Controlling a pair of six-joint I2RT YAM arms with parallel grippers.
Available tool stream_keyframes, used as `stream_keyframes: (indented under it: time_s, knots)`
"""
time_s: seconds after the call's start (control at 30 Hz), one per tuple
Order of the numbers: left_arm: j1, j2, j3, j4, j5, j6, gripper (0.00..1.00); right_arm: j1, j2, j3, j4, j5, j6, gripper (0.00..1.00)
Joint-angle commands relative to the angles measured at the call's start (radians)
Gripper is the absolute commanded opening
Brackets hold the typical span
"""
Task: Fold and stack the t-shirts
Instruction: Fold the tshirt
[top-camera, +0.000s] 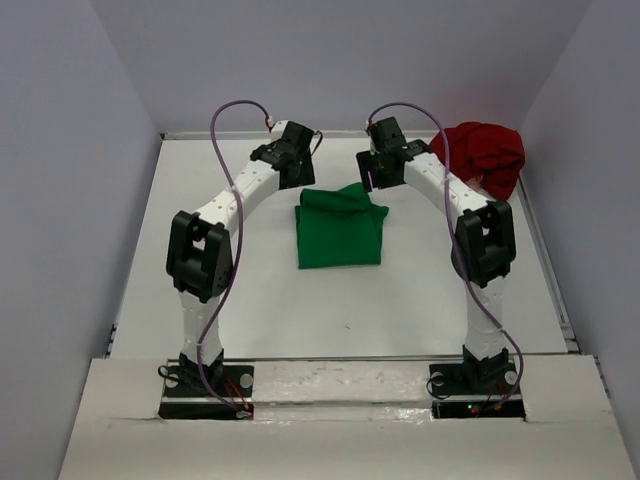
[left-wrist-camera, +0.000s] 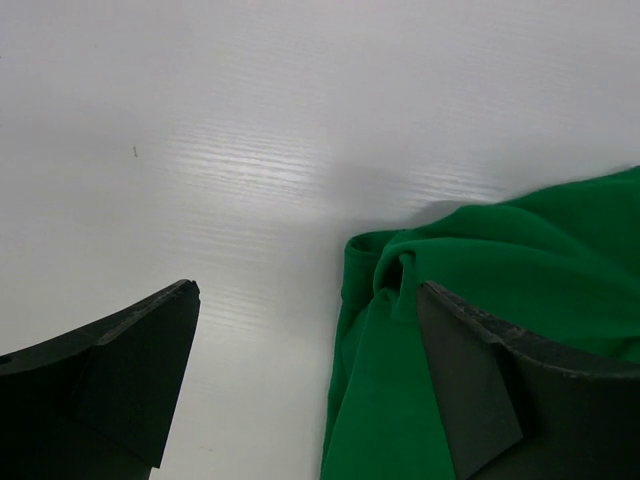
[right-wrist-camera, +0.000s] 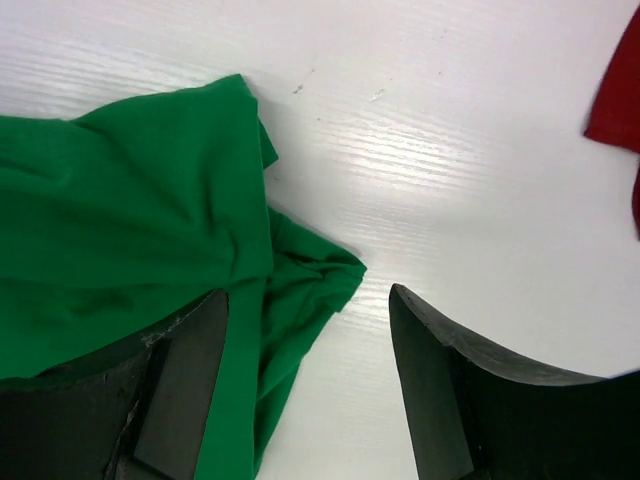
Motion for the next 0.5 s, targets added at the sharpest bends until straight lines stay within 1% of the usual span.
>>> stream_keyframes:
  time_s: [0.0,0.07,0.17,0.23,0.33,0.47]
  knots:
    - [-0.017,-0.147,-0.055,0.007,-0.04,0.01,0.99,-0.007,-0.087,-0.034,0.021,-0.027,-0.016,0.71]
    - [-0.018,-0.161,-0.08,0.027,-0.035,0.01,0.99,-0.007,-0.102,-0.073,0.038,-0.067,-0.012,0.71]
    - [-0.018,-0.176,-0.109,0.042,-0.014,0.018,0.99,-0.007,-0.099,-0.102,0.05,-0.079,-0.007,0.7]
    - [-0.018,-0.16,-0.094,0.034,0.002,0.022,0.98,-0.007,-0.092,-0.107,0.049,-0.09,-0.009,0.7]
    - [-0.018,-0.129,-0.065,0.027,0.021,0.032,0.95,-0.007,-0.07,-0.101,0.05,-0.102,-0.004,0.7]
    - [-0.017,-0.074,0.0,-0.001,0.054,0.032,0.93,-0.007,-0.049,-0.078,0.05,-0.099,-0.007,0.7]
